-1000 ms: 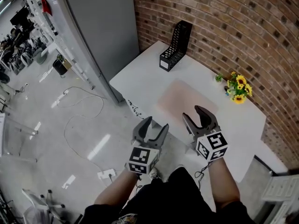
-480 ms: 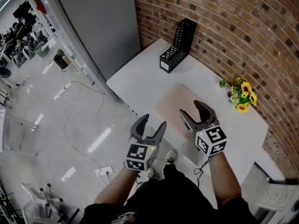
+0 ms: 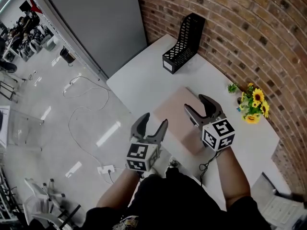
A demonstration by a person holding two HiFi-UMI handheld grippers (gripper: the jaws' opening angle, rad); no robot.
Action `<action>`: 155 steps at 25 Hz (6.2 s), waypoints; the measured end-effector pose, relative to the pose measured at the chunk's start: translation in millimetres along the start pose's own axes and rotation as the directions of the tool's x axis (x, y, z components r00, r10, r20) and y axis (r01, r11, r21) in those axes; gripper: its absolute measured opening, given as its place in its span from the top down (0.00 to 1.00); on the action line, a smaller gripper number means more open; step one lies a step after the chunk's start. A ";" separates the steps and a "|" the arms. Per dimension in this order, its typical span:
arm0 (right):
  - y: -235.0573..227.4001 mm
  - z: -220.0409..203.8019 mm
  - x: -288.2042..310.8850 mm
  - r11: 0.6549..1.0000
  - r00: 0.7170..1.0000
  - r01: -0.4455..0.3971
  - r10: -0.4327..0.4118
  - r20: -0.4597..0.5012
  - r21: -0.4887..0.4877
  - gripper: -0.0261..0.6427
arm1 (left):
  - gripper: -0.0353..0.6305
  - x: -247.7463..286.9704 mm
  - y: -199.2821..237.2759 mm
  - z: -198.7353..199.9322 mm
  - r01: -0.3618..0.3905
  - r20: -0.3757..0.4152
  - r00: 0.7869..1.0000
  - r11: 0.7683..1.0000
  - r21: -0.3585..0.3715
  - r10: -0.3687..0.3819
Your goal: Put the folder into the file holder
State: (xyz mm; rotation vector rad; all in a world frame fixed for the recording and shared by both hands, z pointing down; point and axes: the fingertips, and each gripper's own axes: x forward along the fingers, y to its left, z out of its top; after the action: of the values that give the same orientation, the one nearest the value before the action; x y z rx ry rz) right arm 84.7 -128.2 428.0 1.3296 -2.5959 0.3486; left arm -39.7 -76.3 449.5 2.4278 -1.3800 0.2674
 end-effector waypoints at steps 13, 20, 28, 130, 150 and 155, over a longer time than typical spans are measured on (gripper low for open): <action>-32.9 -21.8 29.5 0.998 0.996 -0.058 0.060 -0.062 0.021 0.53 | 0.54 25.8 13.1 -27.8 -0.094 -0.040 0.995 0.991 -0.092 0.090; -39.9 -42.2 53.5 0.998 0.990 -0.061 0.062 -0.130 0.007 0.52 | 0.53 43.0 30.1 -55.2 -0.106 -0.082 0.992 0.983 -0.149 0.094; -49.7 -77.4 91.7 0.997 0.968 -0.068 0.075 -0.240 0.036 0.50 | 0.52 67.7 57.6 -95.8 -0.137 -0.164 0.982 0.947 -0.291 0.091; -69.8 45.4 10.0 0.994 0.990 -0.101 0.097 0.100 0.040 0.43 | 0.51 28.0 12.7 81.5 -0.096 0.253 0.966 0.986 0.134 0.060; -70.6 42.4 -14.5 0.992 0.984 -0.120 0.113 0.138 0.046 0.47 | 0.51 53.2 17.7 84.9 0.280 0.180 0.935 0.946 0.160 -0.307; -70.5 41.8 -16.2 0.991 0.983 -0.128 0.122 0.138 0.039 0.48 | 0.50 57.7 25.7 81.9 0.278 0.146 0.941 0.942 0.189 -0.306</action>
State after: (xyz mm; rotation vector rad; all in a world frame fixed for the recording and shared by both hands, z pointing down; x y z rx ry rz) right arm 148.5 -168.2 391.8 1.2486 -2.8091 0.3537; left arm -32.4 -165.2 397.3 2.8111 -1.0737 0.1010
